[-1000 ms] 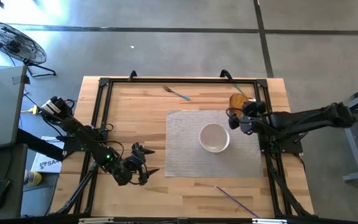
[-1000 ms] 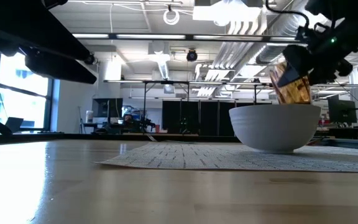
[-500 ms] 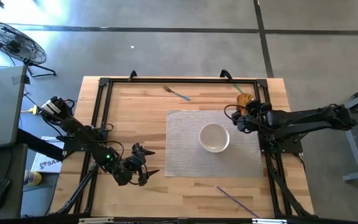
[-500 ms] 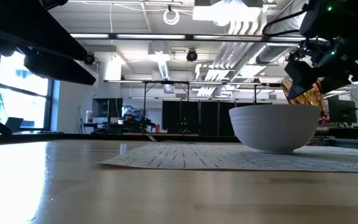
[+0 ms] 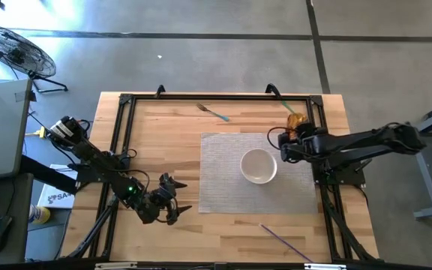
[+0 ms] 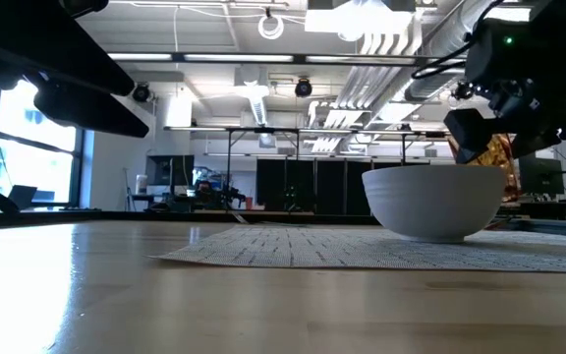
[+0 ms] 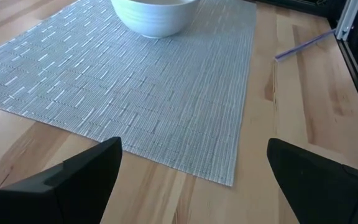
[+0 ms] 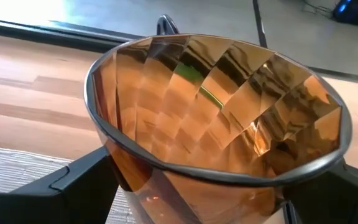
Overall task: Pick & Place Utensil
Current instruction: Put the brown cup on the gray mat to the top right of the white bowl
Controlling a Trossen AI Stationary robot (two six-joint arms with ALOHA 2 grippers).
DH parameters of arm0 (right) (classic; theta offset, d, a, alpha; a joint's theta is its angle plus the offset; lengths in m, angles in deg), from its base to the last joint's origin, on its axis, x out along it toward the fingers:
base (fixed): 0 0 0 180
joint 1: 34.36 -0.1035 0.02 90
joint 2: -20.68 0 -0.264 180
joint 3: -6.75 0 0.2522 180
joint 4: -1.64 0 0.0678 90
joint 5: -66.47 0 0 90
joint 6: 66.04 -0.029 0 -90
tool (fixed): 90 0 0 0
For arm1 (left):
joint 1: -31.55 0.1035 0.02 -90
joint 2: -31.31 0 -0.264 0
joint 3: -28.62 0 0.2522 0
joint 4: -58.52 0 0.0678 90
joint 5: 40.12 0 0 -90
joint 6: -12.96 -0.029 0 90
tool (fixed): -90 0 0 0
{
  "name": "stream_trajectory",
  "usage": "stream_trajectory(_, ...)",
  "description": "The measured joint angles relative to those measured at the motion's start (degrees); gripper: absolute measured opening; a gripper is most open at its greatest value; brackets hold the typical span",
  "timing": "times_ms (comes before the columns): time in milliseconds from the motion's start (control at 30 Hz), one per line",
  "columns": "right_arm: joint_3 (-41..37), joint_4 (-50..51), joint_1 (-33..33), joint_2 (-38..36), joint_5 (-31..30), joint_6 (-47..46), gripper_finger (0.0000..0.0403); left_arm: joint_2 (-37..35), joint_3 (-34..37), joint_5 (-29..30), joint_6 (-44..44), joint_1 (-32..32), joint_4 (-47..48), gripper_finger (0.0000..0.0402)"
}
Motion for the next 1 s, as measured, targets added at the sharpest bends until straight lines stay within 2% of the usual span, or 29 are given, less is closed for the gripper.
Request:
stream_trajectory(233,0.0,-0.7,0.0,5.1,0.1,-4.1,0.0381,0.0,0.0,0.0,0.0,0.0,0.0,0.0396)
stream_trajectory(533,0.0,-4.3,0.4,11.0,1.4,-5.1,0.0381,0.0,0.0,0.0,0.0,0.0,0.0,0.0396)
stream_trajectory(1000,0.0,-6.4,1.1,11.7,2.2,-3.5,0.0381,0.0,0.0,1.0,0.0,0.0,0.0,0.0396)
